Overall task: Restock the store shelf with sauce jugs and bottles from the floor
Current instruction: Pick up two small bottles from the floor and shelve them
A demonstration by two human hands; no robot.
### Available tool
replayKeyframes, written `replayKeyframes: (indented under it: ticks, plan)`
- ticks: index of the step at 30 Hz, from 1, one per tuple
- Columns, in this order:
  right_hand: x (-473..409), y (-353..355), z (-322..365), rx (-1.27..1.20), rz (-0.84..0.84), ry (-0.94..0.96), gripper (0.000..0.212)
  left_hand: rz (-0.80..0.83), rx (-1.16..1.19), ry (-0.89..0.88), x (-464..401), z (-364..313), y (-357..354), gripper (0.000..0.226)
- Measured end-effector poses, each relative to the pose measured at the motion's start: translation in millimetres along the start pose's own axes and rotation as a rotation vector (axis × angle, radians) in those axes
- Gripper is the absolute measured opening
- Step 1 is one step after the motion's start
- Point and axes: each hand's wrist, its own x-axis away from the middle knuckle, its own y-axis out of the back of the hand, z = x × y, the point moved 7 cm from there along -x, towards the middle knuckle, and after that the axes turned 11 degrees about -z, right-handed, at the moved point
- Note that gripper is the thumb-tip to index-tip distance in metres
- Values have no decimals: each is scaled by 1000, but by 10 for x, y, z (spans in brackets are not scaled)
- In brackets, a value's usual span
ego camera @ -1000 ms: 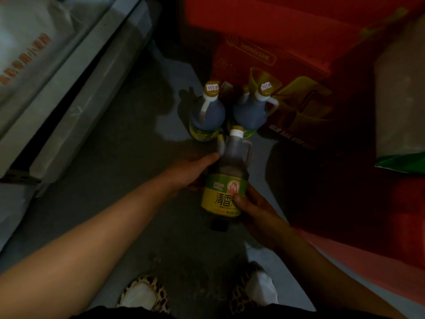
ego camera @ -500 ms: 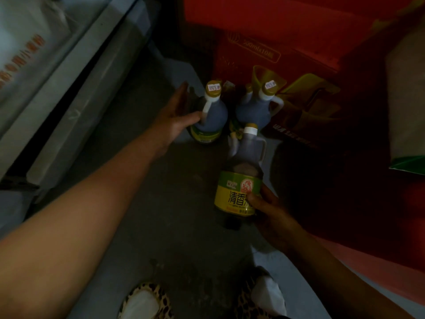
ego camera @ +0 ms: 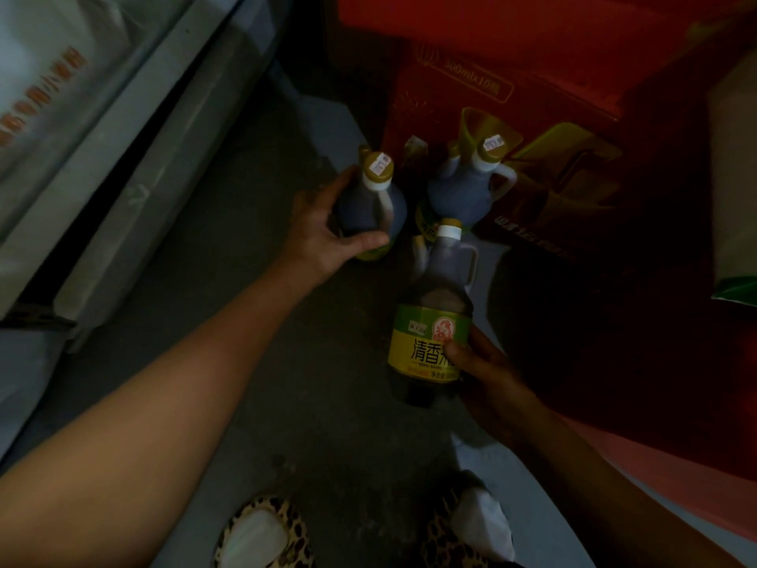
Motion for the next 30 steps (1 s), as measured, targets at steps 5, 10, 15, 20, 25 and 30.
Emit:
replayKeyframes:
  ticks: [5,10,15,20,25,30]
  plan:
    - [-22,21,-5,15,-6,12,104,23,33,12,10,-58,-154,113]
    - [2,49,-9,8,-13,1,105,105,57,30,-15,-37,-147,107]
    - [-8,75,-24,32,-24,-14,94,134,-156,59,-129,148,-95,119]
    - [-23,64,3,51,-26,-8,105,71,-132,47,-11,165,-70,110]
    - [-45,72,-2,65,-24,-7,105,153,-108,39,59,116,-68,107]
    - [-55,66,-11,79,-27,-17,108,153,-193,46,53,114,-68,114]
